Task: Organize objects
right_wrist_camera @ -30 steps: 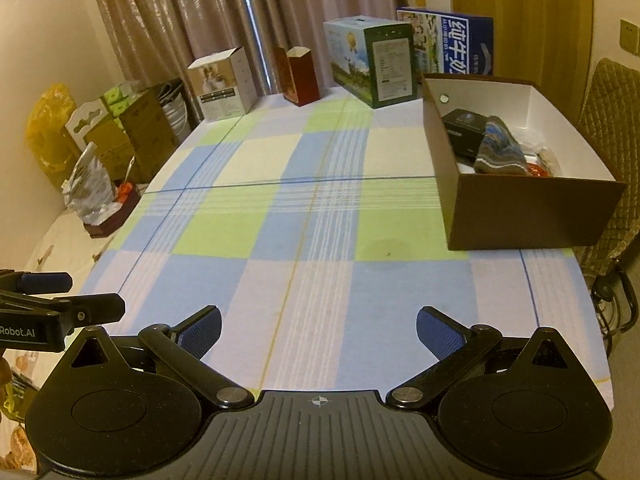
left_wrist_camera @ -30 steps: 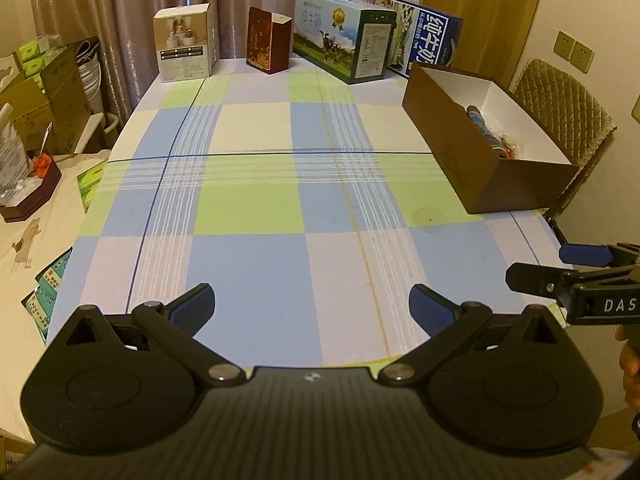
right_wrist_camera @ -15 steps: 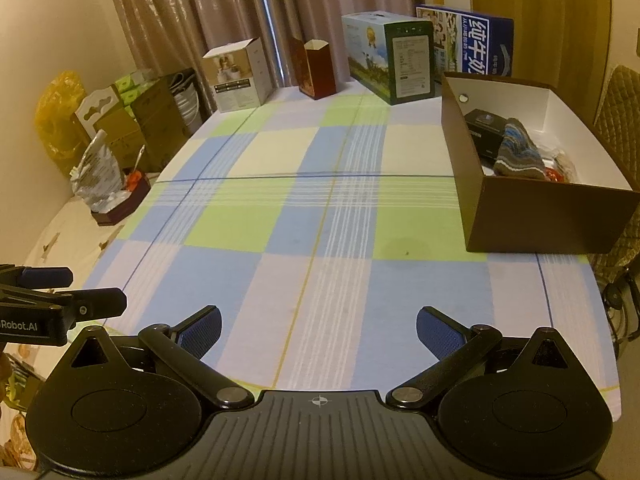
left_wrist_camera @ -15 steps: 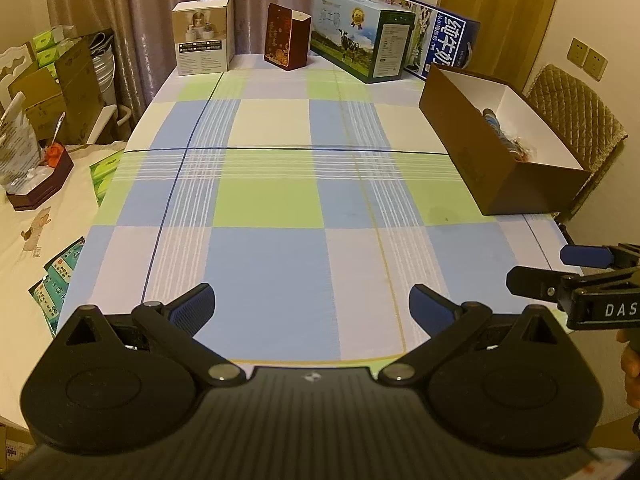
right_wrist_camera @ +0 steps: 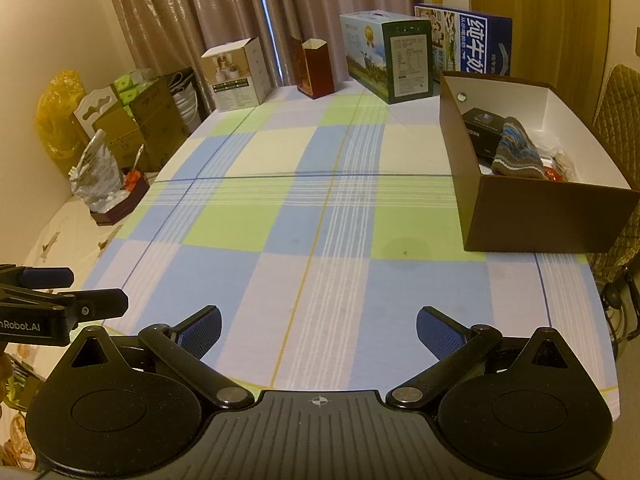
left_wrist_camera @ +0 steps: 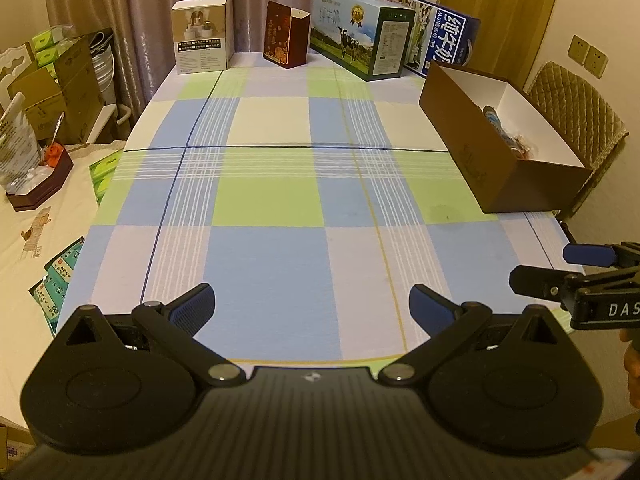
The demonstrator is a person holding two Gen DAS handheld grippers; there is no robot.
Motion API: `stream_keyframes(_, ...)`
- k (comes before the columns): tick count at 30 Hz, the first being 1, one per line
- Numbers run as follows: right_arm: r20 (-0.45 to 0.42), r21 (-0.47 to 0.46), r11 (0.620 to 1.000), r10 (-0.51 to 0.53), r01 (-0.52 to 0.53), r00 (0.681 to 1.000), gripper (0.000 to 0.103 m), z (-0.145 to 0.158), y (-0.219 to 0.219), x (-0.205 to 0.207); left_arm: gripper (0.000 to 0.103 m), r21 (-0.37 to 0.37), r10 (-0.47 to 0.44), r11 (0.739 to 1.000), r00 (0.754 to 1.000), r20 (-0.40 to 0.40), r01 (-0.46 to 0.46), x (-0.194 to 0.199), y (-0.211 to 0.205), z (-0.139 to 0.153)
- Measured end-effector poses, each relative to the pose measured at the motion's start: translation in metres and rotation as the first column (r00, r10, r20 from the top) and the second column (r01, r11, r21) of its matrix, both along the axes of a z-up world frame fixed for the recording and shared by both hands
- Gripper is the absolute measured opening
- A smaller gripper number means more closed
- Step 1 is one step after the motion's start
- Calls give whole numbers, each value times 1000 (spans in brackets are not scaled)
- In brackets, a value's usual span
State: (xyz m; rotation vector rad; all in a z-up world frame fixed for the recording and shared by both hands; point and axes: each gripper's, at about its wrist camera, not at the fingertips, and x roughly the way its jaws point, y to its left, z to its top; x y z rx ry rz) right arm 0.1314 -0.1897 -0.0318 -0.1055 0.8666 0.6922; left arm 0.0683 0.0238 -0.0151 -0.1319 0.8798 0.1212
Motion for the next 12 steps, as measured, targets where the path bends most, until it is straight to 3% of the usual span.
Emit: stream_keyframes(12,-4,-1,1000,-9,9,1000,101,-3,-7,2,102,3,-8,1000,1000,-2,8,5,-3,-1)
